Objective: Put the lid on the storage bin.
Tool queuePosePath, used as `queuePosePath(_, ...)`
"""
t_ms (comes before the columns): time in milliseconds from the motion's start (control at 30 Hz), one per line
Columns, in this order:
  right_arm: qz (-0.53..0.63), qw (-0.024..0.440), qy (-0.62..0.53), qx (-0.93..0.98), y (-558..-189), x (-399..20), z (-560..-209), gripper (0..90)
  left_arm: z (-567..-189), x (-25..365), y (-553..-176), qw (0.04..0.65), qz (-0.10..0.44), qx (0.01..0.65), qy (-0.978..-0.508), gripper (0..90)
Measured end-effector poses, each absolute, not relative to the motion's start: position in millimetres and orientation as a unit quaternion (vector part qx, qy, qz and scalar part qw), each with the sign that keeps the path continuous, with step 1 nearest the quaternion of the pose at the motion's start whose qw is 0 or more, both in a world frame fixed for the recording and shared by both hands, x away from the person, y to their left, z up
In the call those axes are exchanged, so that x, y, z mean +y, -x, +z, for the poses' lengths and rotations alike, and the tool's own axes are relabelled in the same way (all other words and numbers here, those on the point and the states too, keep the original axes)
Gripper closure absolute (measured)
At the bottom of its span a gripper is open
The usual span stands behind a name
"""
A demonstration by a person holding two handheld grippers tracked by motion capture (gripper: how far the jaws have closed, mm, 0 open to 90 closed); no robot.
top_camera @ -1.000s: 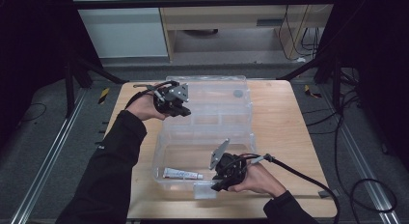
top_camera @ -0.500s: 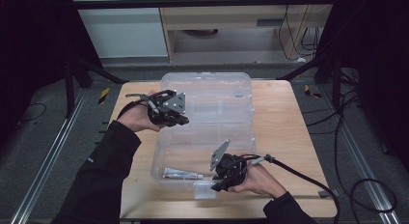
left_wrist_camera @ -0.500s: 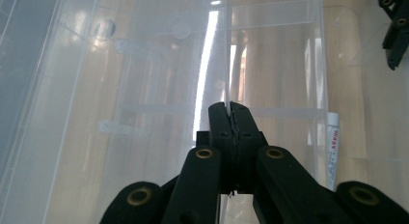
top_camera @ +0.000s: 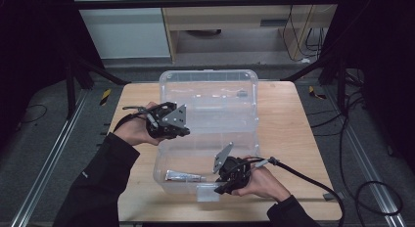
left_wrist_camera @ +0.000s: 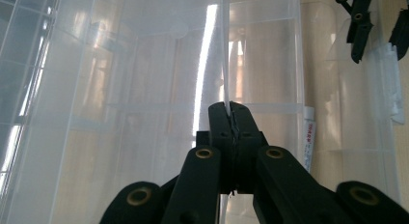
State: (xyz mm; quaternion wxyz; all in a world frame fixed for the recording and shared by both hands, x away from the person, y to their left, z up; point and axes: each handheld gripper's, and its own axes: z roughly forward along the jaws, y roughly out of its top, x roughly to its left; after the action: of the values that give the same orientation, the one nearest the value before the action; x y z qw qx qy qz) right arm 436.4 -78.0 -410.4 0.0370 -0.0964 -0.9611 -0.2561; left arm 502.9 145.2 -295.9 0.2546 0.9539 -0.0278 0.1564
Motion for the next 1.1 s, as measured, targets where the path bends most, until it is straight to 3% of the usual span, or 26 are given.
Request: queuePosePath(1100,-0.265,0.012,0.099,-0.959,-428,-83,-404,70.9,-308,153,-473,0.280,0.140,-0.035,-0.949,89.6)
